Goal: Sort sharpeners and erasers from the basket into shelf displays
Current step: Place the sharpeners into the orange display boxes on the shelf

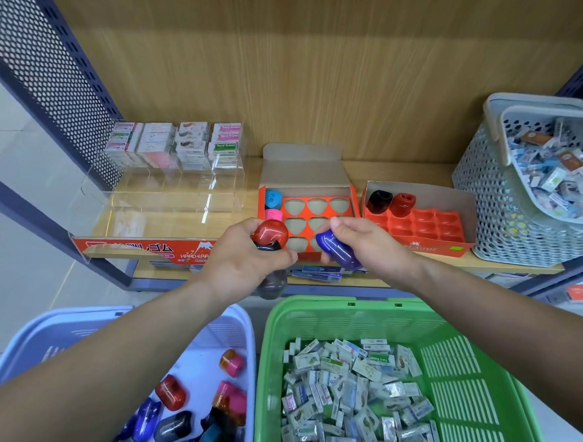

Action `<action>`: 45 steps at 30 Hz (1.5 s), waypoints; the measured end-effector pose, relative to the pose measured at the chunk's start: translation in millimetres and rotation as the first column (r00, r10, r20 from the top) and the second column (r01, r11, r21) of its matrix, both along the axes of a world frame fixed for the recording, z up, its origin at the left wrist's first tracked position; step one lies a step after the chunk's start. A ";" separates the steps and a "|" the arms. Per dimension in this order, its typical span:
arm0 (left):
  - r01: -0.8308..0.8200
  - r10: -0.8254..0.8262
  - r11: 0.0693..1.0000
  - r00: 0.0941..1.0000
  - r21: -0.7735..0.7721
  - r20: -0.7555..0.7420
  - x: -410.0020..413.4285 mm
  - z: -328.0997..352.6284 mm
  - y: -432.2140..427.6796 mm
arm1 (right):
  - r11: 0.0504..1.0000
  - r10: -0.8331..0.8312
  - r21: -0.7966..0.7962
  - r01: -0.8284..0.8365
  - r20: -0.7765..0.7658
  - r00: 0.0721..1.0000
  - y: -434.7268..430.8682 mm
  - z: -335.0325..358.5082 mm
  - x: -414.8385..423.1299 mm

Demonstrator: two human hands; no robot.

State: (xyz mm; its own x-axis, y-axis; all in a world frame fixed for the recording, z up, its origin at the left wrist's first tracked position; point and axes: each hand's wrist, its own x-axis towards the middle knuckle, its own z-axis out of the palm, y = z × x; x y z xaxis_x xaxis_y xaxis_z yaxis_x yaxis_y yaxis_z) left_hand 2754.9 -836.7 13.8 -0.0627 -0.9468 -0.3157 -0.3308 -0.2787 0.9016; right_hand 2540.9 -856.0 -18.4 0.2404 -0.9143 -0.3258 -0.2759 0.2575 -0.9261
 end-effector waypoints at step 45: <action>0.077 -0.079 0.996 0.996 -0.049 -0.041 -34.6 -13.0 -5.6 | 0.844 -0.427 -0.534 0.042 -0.623 0.655 -31.9 -5.1 -122.5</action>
State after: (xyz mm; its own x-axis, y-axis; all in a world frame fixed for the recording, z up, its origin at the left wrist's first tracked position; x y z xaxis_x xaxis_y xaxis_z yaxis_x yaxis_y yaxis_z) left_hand 2720.3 -842.4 0.8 -0.1491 -0.9522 -0.2665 -0.3108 -0.2107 0.9268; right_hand 2418.4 -887.9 -23.5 -0.1271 -0.9801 0.1527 -0.8685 0.0356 -0.4944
